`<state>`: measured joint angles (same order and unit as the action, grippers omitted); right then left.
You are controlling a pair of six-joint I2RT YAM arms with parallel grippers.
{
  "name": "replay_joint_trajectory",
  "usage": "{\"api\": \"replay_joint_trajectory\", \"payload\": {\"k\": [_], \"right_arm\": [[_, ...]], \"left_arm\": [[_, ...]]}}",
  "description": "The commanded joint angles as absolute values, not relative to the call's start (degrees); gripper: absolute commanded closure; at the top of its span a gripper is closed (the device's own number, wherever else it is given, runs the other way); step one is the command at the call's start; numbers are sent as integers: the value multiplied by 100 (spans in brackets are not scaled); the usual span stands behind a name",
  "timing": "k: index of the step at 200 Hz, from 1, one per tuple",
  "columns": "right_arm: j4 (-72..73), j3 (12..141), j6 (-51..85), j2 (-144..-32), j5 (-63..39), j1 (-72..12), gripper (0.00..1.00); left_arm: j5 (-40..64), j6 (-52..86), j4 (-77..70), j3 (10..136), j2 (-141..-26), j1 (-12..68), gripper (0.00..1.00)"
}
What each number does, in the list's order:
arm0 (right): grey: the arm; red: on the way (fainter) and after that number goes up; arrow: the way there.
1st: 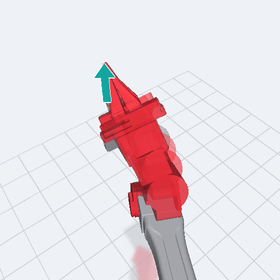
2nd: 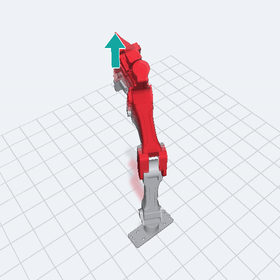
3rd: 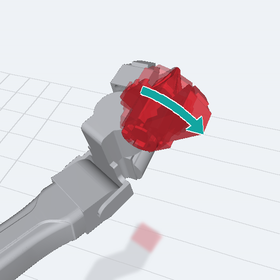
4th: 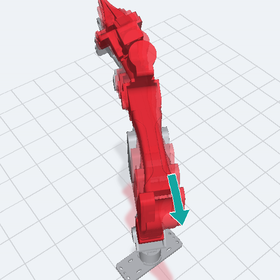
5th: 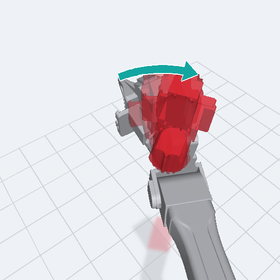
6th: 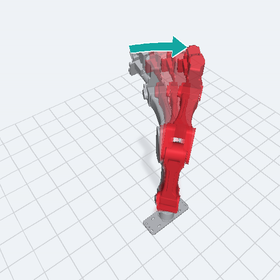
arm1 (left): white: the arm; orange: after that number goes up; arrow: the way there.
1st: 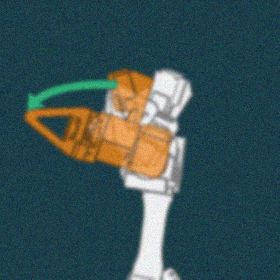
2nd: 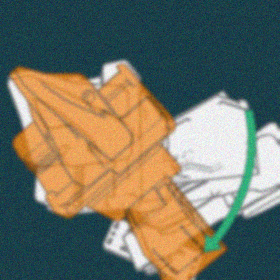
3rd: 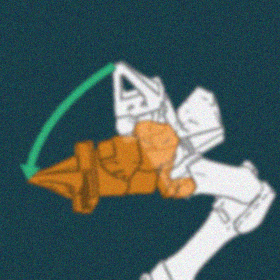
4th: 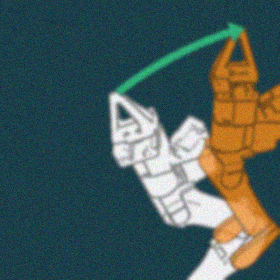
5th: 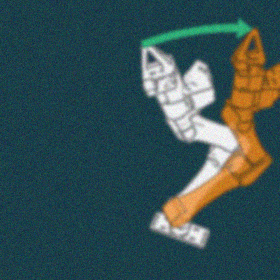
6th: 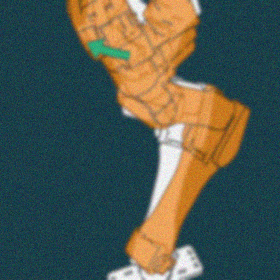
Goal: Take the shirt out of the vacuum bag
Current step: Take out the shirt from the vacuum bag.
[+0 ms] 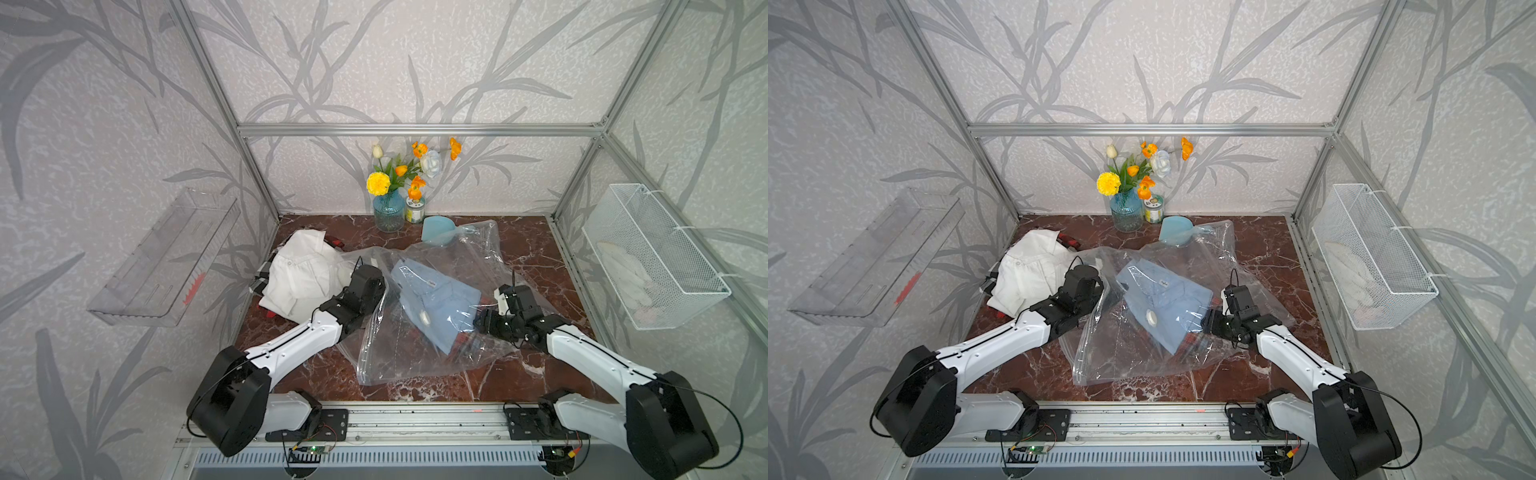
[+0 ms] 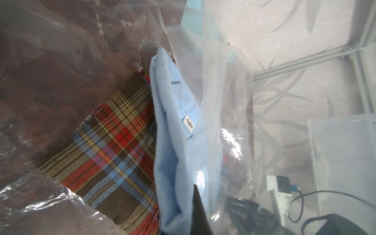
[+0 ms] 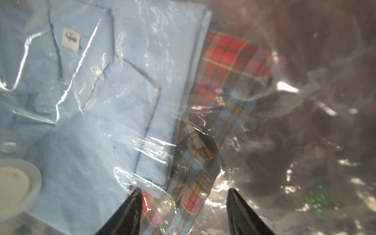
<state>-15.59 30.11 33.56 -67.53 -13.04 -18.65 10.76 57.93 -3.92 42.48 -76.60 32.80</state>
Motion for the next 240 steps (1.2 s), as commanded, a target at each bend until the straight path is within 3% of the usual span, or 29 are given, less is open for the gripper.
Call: {"api": "replay_joint_trajectory", "payload": {"k": [1, 20, 45, 64, 103, 160, 240], "right_arm": [[-1309, 3053, 3472, -6731, -1358, -1830, 56], [-1393, 3166, 3472, -6646, -1253, -1828, 74], [-1386, 3261, 3507, -6795, -1037, -1757, 78], [-1336, 3322, 3541, -7012, -1144, -1564, 89], [-1519, 3613, 3346, -7671, -959, -1290, 100], [-1569, 3659, 3272, -8304, -596, -927, 100], [-1519, 3419, 3559, -8351, -260, -692, 100]], "left_arm": [[1544, 5663, -613, 4248, -8022, 3270, 100], [1533, 5724, -843, 4168, -8250, 3277, 100], [1592, 5817, -1163, 4159, -8639, 3326, 100], [1604, 5894, -1438, 4230, -8959, 3442, 100], [1663, 6110, -1892, 4633, -9651, 3664, 100], [1821, 6101, -1950, 5036, -9994, 3690, 100], [2411, 4743, 901, 5710, -8669, 2959, 100]]}}
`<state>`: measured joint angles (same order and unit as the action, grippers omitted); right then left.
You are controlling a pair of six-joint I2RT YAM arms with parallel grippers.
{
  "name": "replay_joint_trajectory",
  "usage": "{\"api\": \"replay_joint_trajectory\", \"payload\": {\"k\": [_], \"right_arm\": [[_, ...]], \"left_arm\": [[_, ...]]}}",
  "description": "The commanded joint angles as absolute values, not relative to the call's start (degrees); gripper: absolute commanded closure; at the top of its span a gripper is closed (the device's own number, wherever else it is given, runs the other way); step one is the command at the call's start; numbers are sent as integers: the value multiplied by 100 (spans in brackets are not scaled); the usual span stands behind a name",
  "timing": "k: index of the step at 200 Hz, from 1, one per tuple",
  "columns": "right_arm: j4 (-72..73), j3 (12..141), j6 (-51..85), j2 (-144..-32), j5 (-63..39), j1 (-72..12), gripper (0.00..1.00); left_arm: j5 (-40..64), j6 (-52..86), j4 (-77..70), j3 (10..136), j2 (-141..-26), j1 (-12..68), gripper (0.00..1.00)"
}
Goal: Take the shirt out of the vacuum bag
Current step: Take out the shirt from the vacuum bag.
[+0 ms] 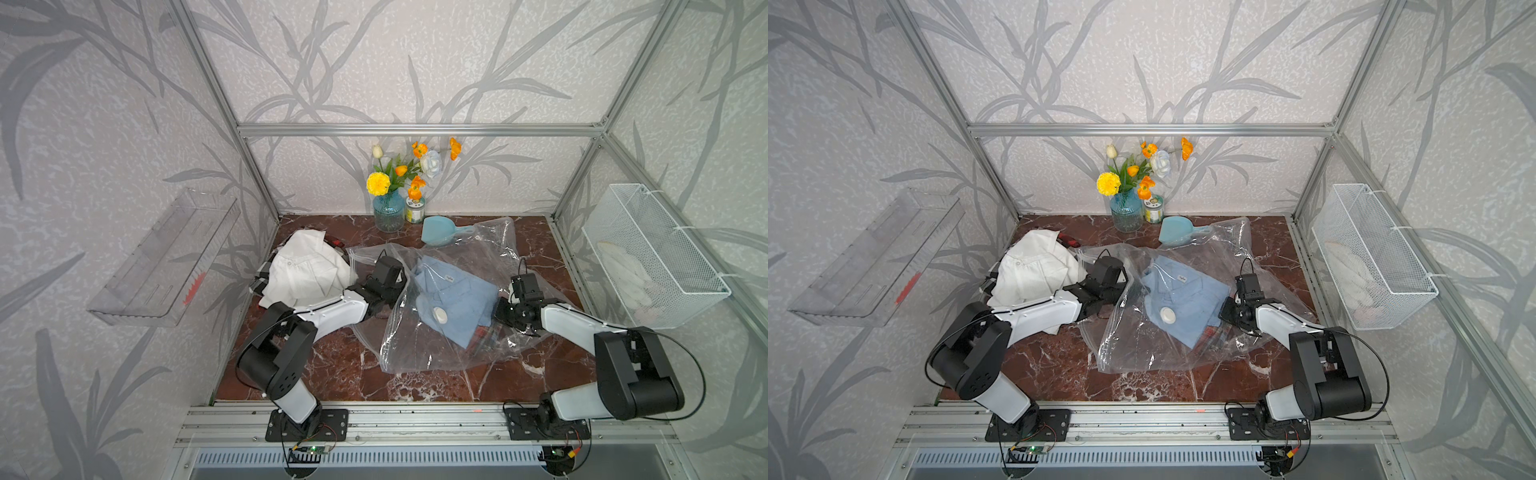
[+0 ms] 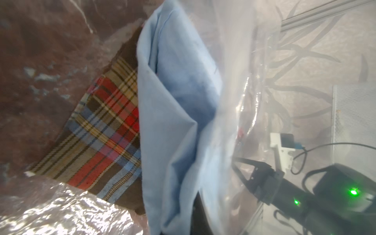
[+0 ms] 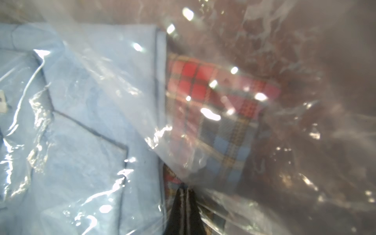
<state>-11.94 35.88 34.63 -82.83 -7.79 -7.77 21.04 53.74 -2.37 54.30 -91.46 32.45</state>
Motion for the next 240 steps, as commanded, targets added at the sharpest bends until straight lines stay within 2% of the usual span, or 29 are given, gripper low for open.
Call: {"api": "replay_joint_trajectory", "payload": {"k": [1, 48, 84, 136, 202, 240], "right_arm": [[-1520, 3414, 3559, -8350, -258, -689, 100], [-1485, 3357, 3592, -8340, -329, -594, 100], [-1433, 3357, 3609, -8358, -347, -576, 100], [-1380, 3366, 3603, -8394, -396, -551, 100], [-1352, 3417, 3577, -8446, -422, -536, 100], [-1335, 3470, 3542, -8497, -453, -527, 100]], "left_arm": [[2410, 4731, 934, 5712, -8654, 2939, 100], [2641, 4406, 1684, 5589, -8146, 2293, 100], [2649, 3847, 2780, 5976, -7881, 1827, 100], [2874, 3086, 4046, 6425, -7619, 733, 100], [2557, 2005, 5435, 7052, -7461, -275, 100], [2037, 1655, 5917, 7380, -7315, -674, 100]]}}
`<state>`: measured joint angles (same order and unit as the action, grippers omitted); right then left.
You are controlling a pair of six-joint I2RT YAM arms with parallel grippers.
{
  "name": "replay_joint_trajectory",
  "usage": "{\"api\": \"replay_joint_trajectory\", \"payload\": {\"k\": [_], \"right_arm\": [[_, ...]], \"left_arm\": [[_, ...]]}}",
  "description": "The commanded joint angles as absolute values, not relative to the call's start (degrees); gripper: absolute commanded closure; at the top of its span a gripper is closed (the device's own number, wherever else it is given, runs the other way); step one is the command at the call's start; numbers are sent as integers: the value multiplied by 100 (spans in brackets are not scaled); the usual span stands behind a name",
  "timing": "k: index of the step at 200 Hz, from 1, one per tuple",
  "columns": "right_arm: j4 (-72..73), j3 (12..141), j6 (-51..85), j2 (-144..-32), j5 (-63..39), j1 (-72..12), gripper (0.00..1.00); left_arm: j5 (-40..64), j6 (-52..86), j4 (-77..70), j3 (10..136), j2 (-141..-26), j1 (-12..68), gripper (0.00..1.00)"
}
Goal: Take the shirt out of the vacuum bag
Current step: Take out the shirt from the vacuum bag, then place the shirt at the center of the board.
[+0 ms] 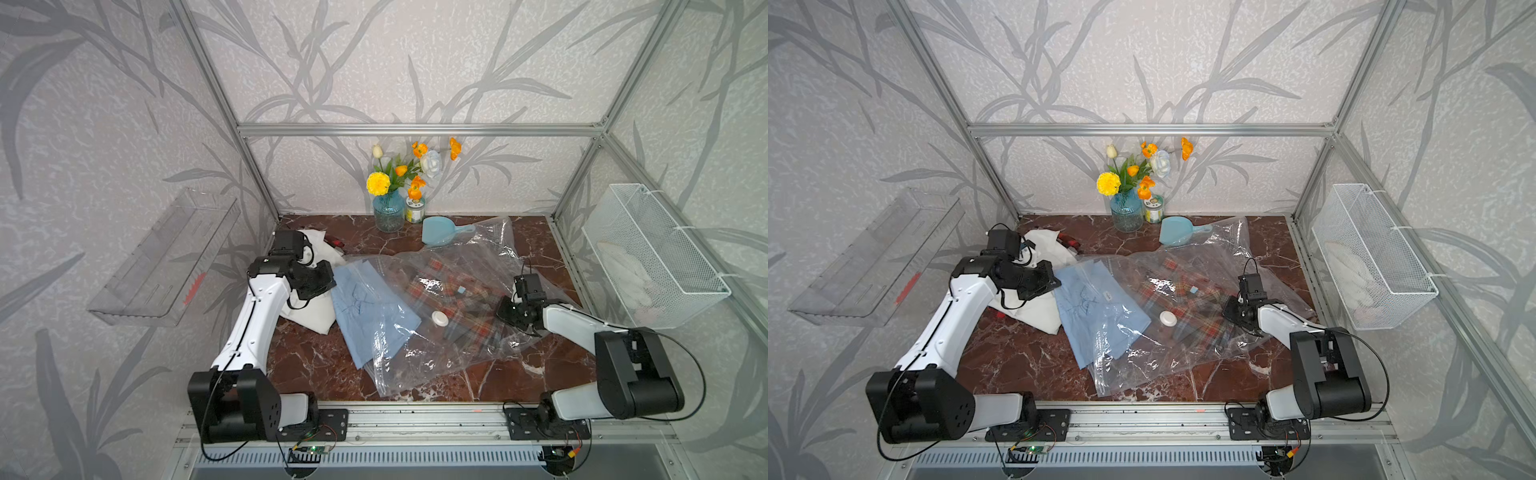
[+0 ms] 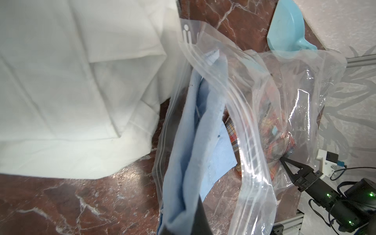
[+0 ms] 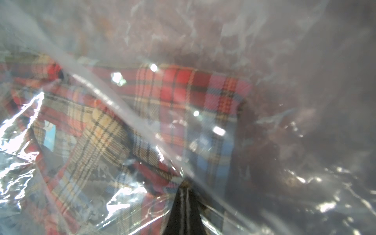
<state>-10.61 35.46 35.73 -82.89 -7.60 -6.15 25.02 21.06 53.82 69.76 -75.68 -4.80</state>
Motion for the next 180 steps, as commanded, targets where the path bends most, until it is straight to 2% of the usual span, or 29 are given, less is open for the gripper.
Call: {"api": "replay_joint_trajectory", "payload": {"k": [1, 68, 180], "right_arm": [[-1336, 3471, 3542, -8498, -455, -532, 100], [-1300, 3547, 3456, -8612, -562, -502, 100], [-1307, 3720, 3349, -8855, -720, -492, 100]], "left_arm": [[2007, 1654, 5922, 7380, -7318, -675, 100], [1237, 1509, 6414, 8758, -7664, -893, 100], [30, 1069, 6963, 10821, -9408, -949, 100]]}}
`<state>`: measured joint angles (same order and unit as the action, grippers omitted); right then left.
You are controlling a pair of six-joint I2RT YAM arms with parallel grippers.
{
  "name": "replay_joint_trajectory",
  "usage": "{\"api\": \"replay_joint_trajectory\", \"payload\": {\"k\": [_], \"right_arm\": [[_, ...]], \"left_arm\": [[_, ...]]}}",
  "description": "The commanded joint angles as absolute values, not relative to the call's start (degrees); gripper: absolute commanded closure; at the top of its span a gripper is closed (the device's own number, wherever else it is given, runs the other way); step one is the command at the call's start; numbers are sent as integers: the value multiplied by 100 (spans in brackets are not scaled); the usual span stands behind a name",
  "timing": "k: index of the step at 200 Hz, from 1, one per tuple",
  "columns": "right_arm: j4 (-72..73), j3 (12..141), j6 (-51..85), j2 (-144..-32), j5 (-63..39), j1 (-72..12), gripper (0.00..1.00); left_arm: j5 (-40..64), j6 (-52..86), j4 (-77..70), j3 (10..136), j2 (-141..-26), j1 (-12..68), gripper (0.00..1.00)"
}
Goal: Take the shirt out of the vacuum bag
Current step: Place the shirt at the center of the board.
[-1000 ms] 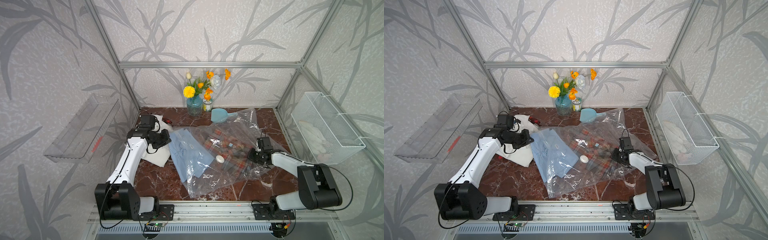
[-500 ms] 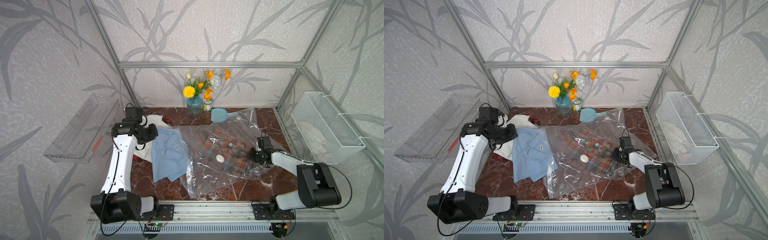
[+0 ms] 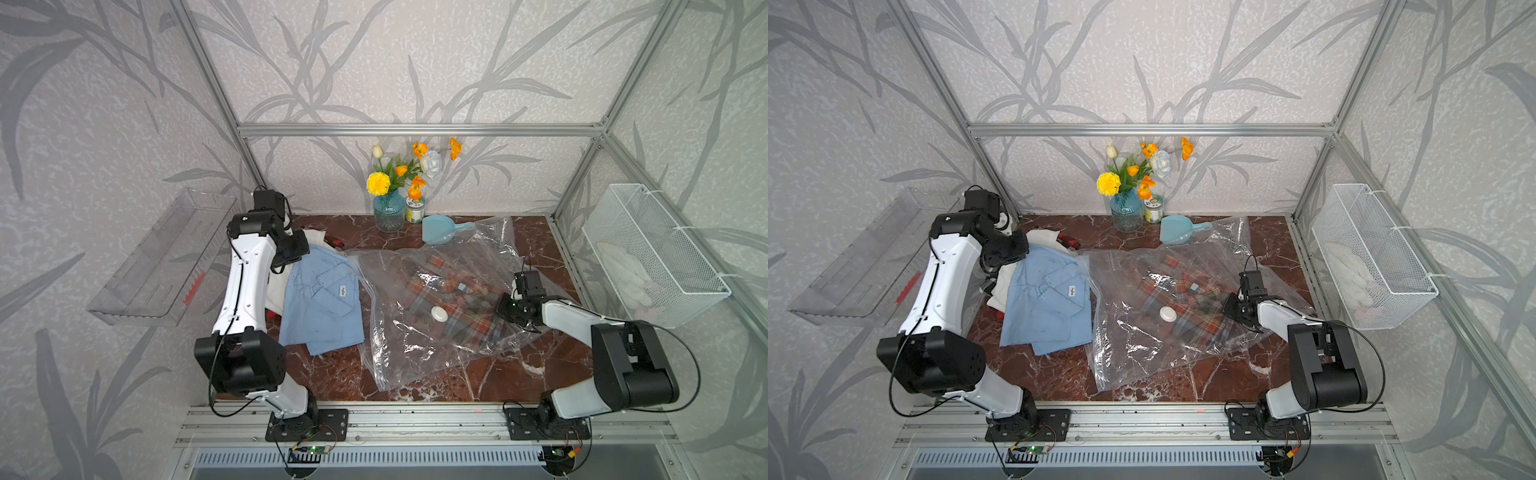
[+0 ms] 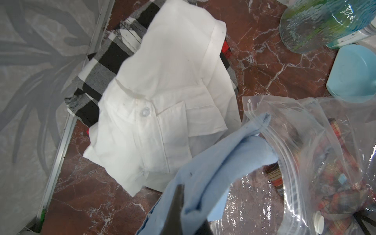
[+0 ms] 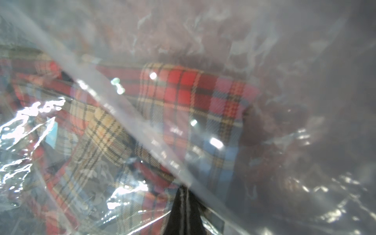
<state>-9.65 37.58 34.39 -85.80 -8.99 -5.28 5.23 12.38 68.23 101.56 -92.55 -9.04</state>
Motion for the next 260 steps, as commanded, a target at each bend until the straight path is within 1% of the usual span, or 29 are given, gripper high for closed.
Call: {"api": "replay_joint_trajectory", "payload": {"k": [1, 26, 82, 143, 162, 174, 184, 191, 196, 198, 202, 220, 224, 227, 230, 235, 253, 260], "right_arm": [[-1308, 3719, 3353, -8857, -720, -492, 100], [-1318, 3746, 3349, -8903, -734, -492, 100], [-1335, 3818, 3324, -8998, -773, -492, 100], [-1379, 3827, 3305, -9008, -792, -497, 100], [-1372, 3830, 3327, -9009, -787, -493, 100], [-1371, 3828, 3325, -9001, -800, -492, 100], [-1375, 3824, 3313, -8975, -816, -492, 100], [-1380, 3823, 3323, -8934, -825, -492, 100], [-1380, 3830, 3326, -8903, -846, -493, 100], [-1375, 3838, 3319, -8892, -855, -492, 100], [-1380, 3843, 3309, -8867, -884, -492, 100], [-1417, 3921, 3249, -8719, -1024, -492, 100], [-1429, 3946, 3209, -8684, -1055, -492, 98], [-1443, 3964, 3184, -8665, -1081, -492, 97], [-1461, 3989, 3162, -8652, -1100, -492, 96], [-1510, 4040, 3131, -8632, -1114, -492, 93], [-1731, 4240, 3003, -8567, -1129, -494, 83], [-1795, 4295, 2976, -8509, -1112, -492, 75]], "left_arm": [[20, 1071, 6971, 10842, -9419, -949, 100], [-264, 993, 7192, 11496, -9865, -947, 100], [-367, 960, 7446, 12533, -10854, -946, 100], [-1274, 1066, 7574, 14069, -12177, -891, 100], [-1610, 1159, 7367, 14107, -12369, -875, 100], [-1644, 1192, 7330, 14107, -12482, -862, 100], [-1626, 1274, 7392, 14102, -12564, -837, 94], [-1639, 1389, 7454, 14098, -12613, -839, 85], [-1628, 1464, 7508, 14126, -12636, -836, 75], [-1609, 1482, 7537, 14138, -12645, -831, 69], [-1588, 1543, 7585, 14157, -12641, -820, 60], [-1644, 1695, 7528, 14022, -12353, -716, 29], [-1652, 1696, 7436, 13943, -12227, -675, 20], [-1672, 1693, 7363, 13878, -12123, -637, 9], [-1694, 1676, 7266, 13819, -12022, -601, 2], [-1721, 1677, 7142, 13752, -11853, -549, 0], [-1587, 1717, 6734, 13540, -11281, -399, 0], [-1556, 1738, 6649, 13506, -11076, -301, 0]]}}
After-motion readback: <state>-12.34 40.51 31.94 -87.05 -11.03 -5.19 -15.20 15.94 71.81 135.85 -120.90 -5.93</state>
